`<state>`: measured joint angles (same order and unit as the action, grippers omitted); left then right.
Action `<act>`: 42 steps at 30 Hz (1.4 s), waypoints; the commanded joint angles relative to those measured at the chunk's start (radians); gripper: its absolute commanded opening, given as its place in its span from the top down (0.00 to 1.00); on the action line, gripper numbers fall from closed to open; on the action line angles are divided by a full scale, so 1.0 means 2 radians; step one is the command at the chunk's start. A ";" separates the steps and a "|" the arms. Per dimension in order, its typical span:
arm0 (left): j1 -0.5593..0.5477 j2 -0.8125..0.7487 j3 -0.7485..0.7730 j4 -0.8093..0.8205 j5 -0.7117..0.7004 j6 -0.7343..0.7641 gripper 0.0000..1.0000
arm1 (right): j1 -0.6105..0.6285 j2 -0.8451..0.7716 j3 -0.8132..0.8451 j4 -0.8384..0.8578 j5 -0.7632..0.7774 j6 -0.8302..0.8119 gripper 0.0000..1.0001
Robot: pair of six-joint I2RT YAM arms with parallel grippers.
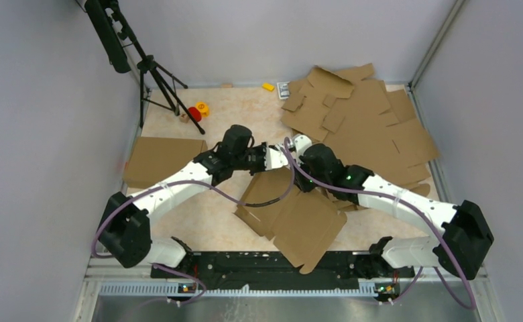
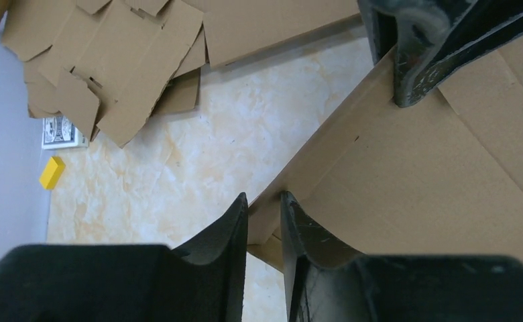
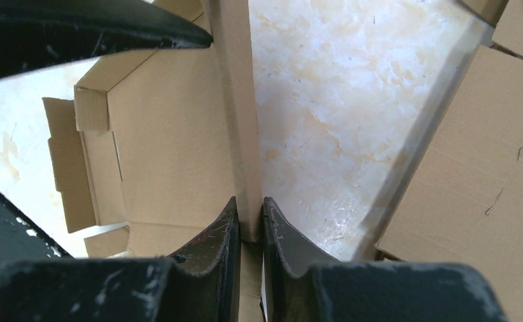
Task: Fold the paper box
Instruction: Fold the paper box at the center of the board.
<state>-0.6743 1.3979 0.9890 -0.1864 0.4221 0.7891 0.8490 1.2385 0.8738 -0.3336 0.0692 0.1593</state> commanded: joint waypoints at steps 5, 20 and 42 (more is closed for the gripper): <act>-0.011 -0.025 -0.015 0.022 0.018 0.026 0.50 | 0.006 -0.005 0.040 0.000 0.003 -0.027 0.87; -0.011 0.014 0.037 -0.053 -0.054 0.056 0.61 | 0.006 0.001 0.061 -0.019 -0.008 -0.047 0.87; -0.010 0.039 0.065 -0.090 -0.100 0.081 0.55 | 0.006 0.004 0.074 -0.031 -0.020 -0.060 0.89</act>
<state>-0.6991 1.4319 1.0863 -0.3309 0.2981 0.9524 0.8410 1.2415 0.9482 -0.4358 0.0704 0.1001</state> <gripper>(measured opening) 0.436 0.120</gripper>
